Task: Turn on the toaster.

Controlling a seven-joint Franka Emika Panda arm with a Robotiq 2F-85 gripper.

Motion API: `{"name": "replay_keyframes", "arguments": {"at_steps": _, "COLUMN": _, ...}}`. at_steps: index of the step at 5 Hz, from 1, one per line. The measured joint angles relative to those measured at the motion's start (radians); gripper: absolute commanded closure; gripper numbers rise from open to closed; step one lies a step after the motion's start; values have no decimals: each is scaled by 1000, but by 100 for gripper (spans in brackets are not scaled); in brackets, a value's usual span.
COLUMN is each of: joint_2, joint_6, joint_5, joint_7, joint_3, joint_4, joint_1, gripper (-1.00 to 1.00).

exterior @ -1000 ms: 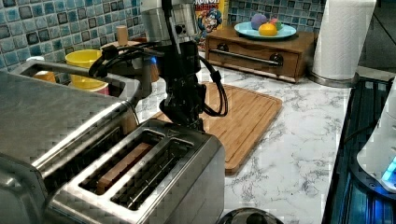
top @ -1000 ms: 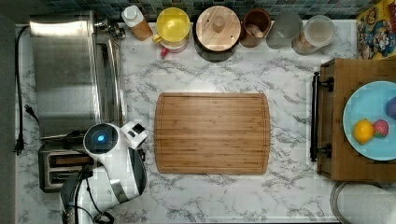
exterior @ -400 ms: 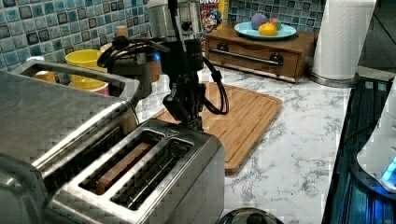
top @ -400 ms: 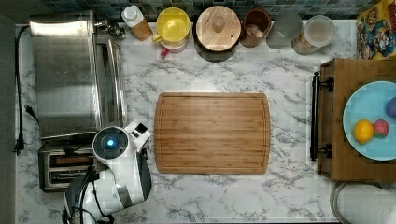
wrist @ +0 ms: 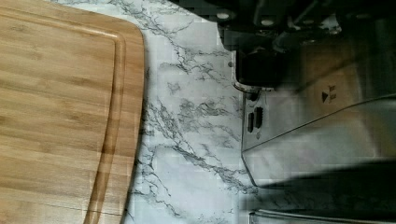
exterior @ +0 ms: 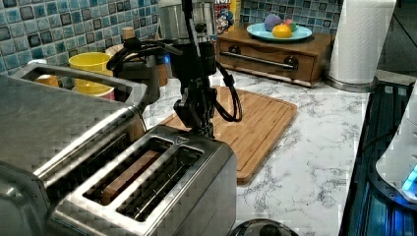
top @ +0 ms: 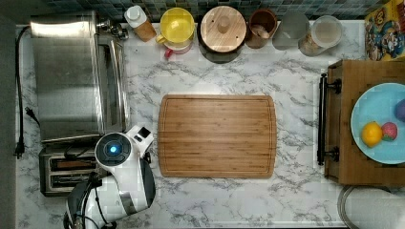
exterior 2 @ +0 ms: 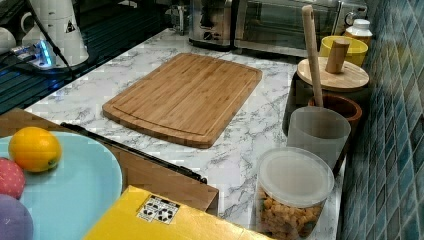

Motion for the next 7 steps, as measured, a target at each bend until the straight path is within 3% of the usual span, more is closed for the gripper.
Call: {"name": "replay_keyframes", "arguments": {"at_steps": 7, "joint_2": 0, "joint_6": 8, "joint_5": 18, "joint_7": 0, "joint_3": -2, "joint_4": -2, "joint_1": -5, "gripper": 100}}
